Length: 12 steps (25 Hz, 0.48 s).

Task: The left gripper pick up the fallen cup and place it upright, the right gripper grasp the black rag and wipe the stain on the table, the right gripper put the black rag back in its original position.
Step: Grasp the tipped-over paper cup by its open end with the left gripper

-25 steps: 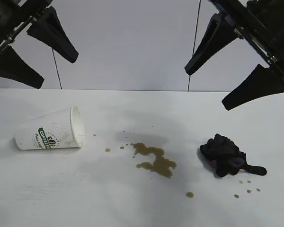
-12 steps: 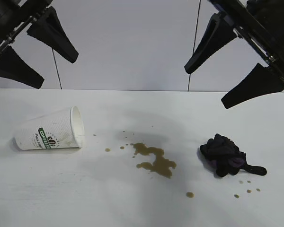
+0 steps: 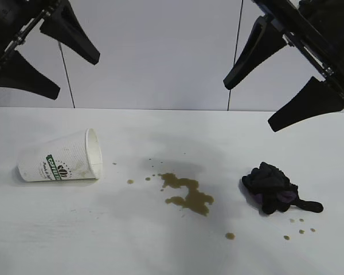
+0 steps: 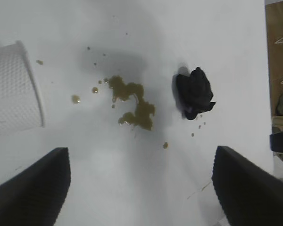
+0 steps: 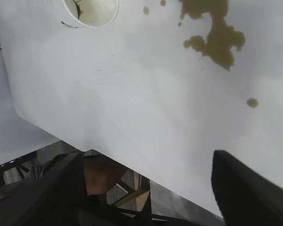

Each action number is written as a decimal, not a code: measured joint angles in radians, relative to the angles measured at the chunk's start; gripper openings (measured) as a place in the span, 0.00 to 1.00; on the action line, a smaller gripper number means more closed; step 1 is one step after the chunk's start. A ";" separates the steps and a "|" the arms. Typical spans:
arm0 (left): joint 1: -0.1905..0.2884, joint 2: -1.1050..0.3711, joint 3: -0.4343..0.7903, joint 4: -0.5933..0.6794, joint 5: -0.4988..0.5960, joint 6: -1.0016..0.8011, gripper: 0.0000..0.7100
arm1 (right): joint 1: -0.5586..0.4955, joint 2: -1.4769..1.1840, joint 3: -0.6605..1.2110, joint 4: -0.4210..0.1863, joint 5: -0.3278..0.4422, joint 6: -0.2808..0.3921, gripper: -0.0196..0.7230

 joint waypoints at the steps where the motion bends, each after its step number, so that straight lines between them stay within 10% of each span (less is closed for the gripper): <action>1: 0.000 0.002 -0.022 -0.014 0.017 0.040 0.84 | 0.000 0.000 0.000 0.000 0.000 0.000 0.72; 7: -0.073 0.004 -0.171 0.092 0.077 0.391 0.84 | 0.000 0.000 0.000 0.000 0.002 0.000 0.72; 12: -0.214 0.014 -0.183 0.497 0.054 0.564 0.84 | 0.000 0.000 0.000 0.000 0.002 0.000 0.72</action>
